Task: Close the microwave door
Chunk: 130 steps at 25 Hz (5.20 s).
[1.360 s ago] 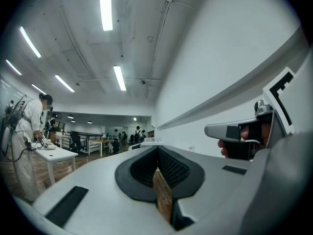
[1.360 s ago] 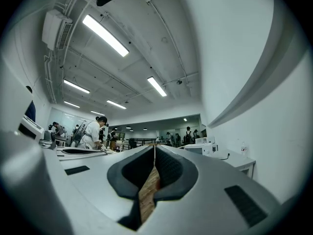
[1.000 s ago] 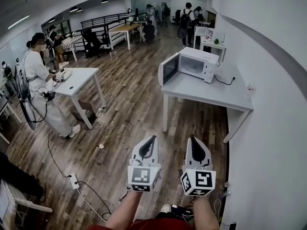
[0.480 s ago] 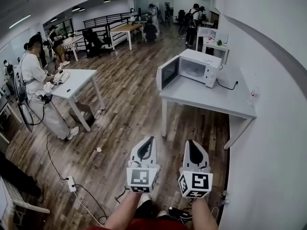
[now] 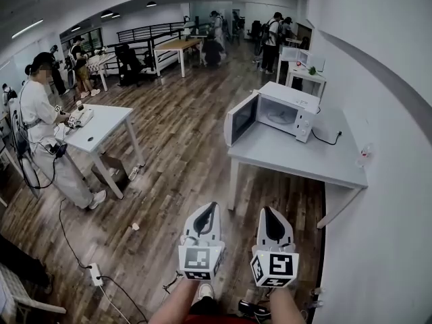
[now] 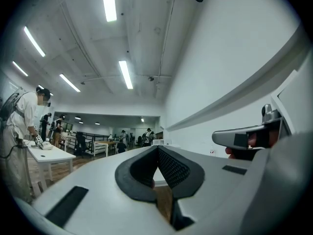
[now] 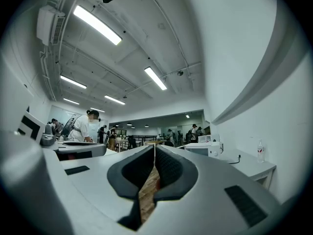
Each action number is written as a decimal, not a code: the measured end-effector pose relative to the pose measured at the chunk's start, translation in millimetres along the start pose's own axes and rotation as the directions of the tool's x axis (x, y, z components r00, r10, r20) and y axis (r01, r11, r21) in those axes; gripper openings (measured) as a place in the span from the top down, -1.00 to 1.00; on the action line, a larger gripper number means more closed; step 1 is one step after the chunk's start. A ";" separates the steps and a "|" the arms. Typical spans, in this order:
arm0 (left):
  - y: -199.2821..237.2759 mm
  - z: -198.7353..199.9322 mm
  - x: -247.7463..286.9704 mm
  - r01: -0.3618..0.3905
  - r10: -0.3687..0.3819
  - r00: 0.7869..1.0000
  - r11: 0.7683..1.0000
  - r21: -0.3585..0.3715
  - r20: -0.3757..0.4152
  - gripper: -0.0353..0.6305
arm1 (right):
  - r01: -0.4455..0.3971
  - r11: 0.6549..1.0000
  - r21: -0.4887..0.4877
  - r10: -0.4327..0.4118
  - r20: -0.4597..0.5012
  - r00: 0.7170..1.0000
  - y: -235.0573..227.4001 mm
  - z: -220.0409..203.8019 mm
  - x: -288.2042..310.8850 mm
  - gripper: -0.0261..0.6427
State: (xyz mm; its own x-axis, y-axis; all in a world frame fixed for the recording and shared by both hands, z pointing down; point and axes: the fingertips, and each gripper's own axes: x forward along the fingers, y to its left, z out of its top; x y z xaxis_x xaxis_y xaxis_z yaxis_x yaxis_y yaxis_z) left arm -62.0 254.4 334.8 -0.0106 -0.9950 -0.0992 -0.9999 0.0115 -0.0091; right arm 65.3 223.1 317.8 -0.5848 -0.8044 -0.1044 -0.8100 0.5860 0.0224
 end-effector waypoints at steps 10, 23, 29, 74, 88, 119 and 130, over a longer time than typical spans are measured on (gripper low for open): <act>90.5 0.6 73.5 -0.004 0.004 1.000 1.000 -0.006 0.023 0.82 | -0.006 1.000 -0.010 0.006 0.007 1.000 33.0 -7.1 114.5 0.83; 152.0 -13.0 126.0 0.007 -0.006 1.000 1.000 -0.008 0.027 0.82 | 0.008 1.000 -0.023 -0.008 0.009 1.000 51.4 -17.9 191.1 0.83; 160.0 -25.9 156.4 0.003 -0.003 1.000 1.000 -0.008 0.014 0.82 | 0.006 1.000 -0.015 -0.006 0.005 1.000 38.4 -29.6 222.4 0.83; 193.4 -96.7 494.1 0.081 -0.081 0.996 0.996 0.028 -0.028 0.81 | 0.009 0.999 0.039 -0.005 -0.090 0.996 -124.6 -114.0 522.8 0.83; 209.7 -187.9 548.5 0.416 -0.404 0.898 0.909 0.035 -0.172 0.45 | 0.115 0.993 0.037 -0.103 -0.242 0.965 -130.7 -187.7 571.0 0.83; 169.8 -251.1 584.9 0.944 -0.928 0.325 0.330 0.002 -0.183 0.38 | 0.325 0.945 -0.038 -0.316 -0.369 0.874 -160.8 -250.8 593.8 0.83; 141.2 -248.3 578.0 0.950 -0.938 0.307 0.311 0.003 -0.161 0.41 | 0.392 0.919 -0.042 -0.383 -0.336 0.861 -181.8 -239.4 577.3 0.83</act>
State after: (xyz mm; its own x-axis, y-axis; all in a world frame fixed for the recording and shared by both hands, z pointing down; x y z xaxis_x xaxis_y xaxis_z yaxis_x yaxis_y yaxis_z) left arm -211.8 -343.7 523.2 0.9330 -0.3325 0.1379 -0.3209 -0.9418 -0.0998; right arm -135.4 -371.2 491.5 -0.2078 -0.9493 0.2358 -0.9755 0.2190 0.0218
